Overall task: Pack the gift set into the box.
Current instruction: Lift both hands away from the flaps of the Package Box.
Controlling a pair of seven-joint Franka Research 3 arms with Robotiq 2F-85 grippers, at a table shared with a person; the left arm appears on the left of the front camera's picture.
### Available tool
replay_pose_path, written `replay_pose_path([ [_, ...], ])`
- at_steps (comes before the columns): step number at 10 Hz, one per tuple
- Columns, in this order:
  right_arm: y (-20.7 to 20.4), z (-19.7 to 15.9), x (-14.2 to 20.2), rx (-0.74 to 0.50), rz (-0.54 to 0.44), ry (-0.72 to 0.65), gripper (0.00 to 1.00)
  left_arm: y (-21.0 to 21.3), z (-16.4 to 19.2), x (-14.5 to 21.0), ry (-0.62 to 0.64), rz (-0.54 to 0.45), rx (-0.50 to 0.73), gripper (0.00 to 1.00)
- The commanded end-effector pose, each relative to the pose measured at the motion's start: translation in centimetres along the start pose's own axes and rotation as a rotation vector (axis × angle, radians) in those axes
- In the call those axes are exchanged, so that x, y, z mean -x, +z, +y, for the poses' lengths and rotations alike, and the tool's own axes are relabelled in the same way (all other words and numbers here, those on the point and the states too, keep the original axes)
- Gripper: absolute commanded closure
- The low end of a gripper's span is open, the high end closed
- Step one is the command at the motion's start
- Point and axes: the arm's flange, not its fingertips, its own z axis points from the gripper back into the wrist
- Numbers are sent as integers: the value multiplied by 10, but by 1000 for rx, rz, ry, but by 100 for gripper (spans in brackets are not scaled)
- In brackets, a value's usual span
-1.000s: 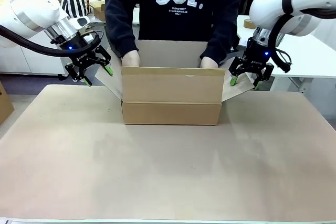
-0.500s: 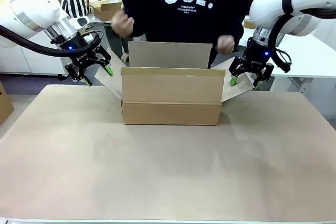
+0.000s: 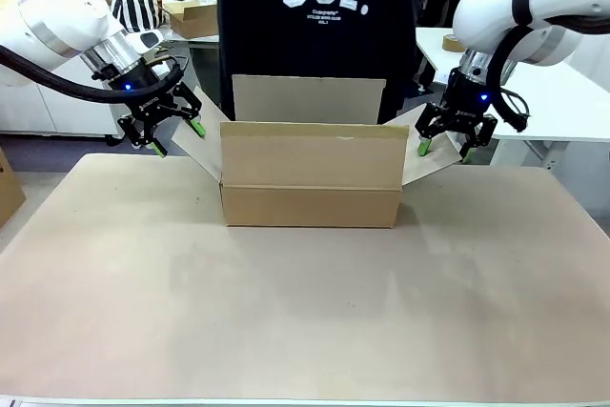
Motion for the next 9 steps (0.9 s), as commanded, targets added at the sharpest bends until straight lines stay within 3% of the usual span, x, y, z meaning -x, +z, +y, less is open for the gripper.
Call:
replay_pose_path([
  [1,4,3,-1,28,-10,-16,0,2,1,1,3,-5,-15,0],
  [9,4,3,-1,28,-10,-16,0,2,1,1,3,-5,-15,0],
])
